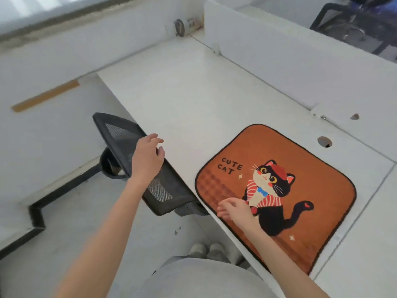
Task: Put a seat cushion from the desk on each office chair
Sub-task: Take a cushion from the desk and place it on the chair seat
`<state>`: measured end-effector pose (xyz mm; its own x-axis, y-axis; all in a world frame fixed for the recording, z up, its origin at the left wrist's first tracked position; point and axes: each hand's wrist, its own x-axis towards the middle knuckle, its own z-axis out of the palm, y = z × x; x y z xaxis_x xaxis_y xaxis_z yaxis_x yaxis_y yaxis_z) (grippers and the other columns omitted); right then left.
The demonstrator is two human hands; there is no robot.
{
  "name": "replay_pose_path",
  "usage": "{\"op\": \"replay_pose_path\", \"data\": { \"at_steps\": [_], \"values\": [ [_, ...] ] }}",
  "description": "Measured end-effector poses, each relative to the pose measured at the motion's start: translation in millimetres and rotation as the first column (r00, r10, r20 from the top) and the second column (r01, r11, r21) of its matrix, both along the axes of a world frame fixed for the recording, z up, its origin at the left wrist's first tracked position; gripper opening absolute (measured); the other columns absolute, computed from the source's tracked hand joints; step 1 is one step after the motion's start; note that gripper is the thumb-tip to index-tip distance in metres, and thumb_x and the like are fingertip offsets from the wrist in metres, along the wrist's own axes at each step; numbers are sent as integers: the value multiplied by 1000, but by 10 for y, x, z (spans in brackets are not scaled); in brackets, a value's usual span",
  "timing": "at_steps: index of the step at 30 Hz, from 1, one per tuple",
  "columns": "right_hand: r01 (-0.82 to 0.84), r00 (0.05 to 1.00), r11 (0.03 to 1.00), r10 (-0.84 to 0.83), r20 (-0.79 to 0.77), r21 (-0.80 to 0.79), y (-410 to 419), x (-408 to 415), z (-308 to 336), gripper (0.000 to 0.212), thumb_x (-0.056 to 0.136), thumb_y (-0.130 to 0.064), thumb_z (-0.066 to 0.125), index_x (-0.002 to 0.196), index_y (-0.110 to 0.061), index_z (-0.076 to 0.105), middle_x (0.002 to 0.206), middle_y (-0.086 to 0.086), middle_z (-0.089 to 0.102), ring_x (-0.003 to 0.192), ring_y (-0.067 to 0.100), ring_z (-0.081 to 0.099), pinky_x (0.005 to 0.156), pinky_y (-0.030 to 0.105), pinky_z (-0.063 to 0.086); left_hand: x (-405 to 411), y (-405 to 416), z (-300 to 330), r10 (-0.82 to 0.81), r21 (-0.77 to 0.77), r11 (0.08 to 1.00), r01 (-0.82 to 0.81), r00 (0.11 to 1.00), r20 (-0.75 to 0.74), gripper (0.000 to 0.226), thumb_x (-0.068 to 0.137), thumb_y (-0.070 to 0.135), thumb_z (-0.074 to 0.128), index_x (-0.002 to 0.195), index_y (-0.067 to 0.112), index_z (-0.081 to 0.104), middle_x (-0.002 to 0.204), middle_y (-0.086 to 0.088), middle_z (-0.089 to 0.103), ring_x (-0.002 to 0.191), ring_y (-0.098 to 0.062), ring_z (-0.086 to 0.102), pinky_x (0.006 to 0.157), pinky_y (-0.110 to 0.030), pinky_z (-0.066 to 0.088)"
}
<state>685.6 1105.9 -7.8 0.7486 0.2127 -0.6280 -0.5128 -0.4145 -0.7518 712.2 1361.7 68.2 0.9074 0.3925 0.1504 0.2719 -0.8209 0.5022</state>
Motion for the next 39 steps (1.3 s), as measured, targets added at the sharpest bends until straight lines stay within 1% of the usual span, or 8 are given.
{"op": "replay_pose_path", "data": {
  "at_steps": [4,7,12,17,21,26,30,39],
  "values": [
    [-201,915,977,214,-341,75,634,51,-47,29,95,-23,43,109,1,53,105,19,65,88,30,67,69,25,55,-370,320,-39,252,24,968,-251,968,-13,41,89,10,50,129,2,50,143,-13,42,134,-28,32,109,-36,30],
    [43,833,966,105,-543,254,861,96,-39,28,98,-24,37,116,-3,40,122,28,56,108,38,60,80,33,53,-541,371,-147,420,-111,894,-434,899,-126,59,88,15,53,140,2,30,145,-17,37,132,-31,34,108,-38,30],
    [445,651,830,-42,-758,336,992,96,-86,36,98,-5,32,129,12,36,134,30,46,124,39,48,91,41,44,-524,300,-128,491,-815,238,-528,790,-368,24,94,18,47,111,3,56,91,-7,63,68,-13,55,54,-23,47],
    [503,627,801,-80,-775,325,1032,66,-57,27,97,3,28,114,9,47,138,26,44,128,37,43,95,44,38,-430,385,-89,507,-871,0,-491,751,-423,23,96,24,45,102,5,57,83,-5,58,70,-16,55,59,-28,47],
    [505,650,808,-125,-750,302,1059,36,-28,27,96,6,27,117,7,44,138,26,44,127,37,44,93,45,39,-471,413,-67,444,-889,-46,-456,788,-427,23,98,22,40,91,7,56,78,-3,54,68,-15,54,67,-30,51],
    [526,646,811,-185,-741,257,1154,-145,54,24,97,5,25,92,6,49,137,25,44,128,35,43,99,43,38,-596,474,-108,448,-899,-54,-434,794,-411,35,97,21,41,125,0,49,80,-2,55,70,-15,54,84,-32,46],
    [534,622,821,-219,-752,202,1274,-444,73,33,96,5,25,125,11,42,138,26,44,128,36,43,101,43,37,-892,595,-131,448,-910,-73,-408,802,-395,37,97,19,41,127,-1,47,95,-5,56,83,-18,55,85,-33,45],
    [546,613,824,-268,-743,152,1750,-1458,219,39,94,8,24,131,9,35,138,26,44,128,37,44,109,43,33,-1869,1160,-193,415,-905,-21,-424,820,-394,22,96,20,44,82,7,55,80,-5,56,71,-16,55,65,-30,50]
  ]
}}
